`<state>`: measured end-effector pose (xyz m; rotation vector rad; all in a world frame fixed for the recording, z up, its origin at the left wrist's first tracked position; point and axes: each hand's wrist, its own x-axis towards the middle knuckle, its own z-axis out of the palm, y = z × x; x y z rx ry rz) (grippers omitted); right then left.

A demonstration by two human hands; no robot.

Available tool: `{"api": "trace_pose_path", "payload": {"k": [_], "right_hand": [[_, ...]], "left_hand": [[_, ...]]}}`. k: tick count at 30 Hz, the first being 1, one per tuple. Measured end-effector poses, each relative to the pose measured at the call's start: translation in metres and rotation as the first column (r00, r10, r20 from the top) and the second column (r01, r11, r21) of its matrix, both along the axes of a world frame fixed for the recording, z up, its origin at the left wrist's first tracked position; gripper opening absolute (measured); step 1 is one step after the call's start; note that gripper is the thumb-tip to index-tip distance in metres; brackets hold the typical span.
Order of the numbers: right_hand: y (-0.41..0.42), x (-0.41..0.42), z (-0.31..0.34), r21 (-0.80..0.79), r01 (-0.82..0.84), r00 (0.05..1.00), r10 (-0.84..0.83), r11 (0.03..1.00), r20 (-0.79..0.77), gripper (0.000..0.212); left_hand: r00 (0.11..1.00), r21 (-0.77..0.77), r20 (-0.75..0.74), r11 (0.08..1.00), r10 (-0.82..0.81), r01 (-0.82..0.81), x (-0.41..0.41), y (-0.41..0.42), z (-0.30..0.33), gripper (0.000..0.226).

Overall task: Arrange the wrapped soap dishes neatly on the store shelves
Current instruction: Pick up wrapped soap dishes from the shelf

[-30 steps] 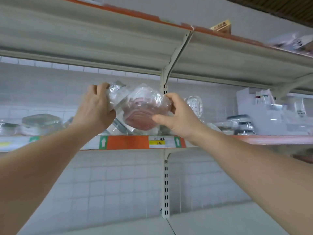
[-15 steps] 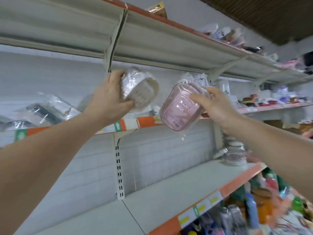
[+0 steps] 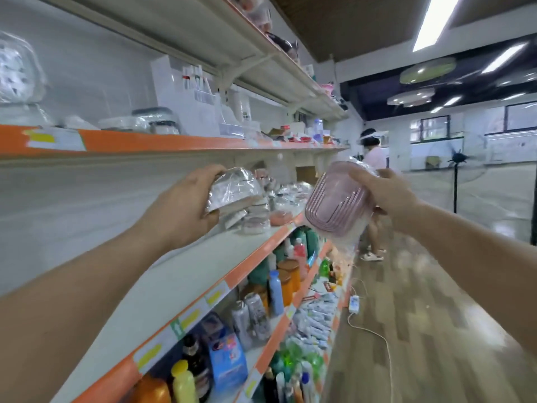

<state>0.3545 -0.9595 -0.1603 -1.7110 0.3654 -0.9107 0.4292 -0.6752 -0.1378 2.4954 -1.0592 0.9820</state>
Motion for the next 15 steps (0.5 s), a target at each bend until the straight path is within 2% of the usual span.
{"api": "trace_pose_path", "payload": {"k": [3,8,13,15], "right_hand": [[-0.049,0.031,-0.021,0.058,0.005,1.0,-0.004,0.998,-0.024,0.049],[-0.127,0.113,-0.06,0.145,-0.091,0.976,0.117,0.985,-0.181,0.045],[-0.179,0.2,-0.089,0.176,-0.182,0.924,0.229,0.968,-0.307,0.03],[-0.192,0.233,-0.098,0.181,-0.205,0.901,0.258,0.962,-0.35,0.031]], "left_hand": [[1.0,0.044,-0.02,0.999,0.009,-0.008,0.044,-0.035,-0.02,0.066],[0.989,0.073,-0.098,0.992,0.112,-0.105,0.13,-0.097,-0.057,0.069],[0.926,0.065,-0.262,0.962,0.273,-0.266,0.204,-0.152,-0.09,0.067],[0.904,0.064,-0.295,0.95,0.309,-0.304,0.227,-0.172,-0.1,0.068]]}}
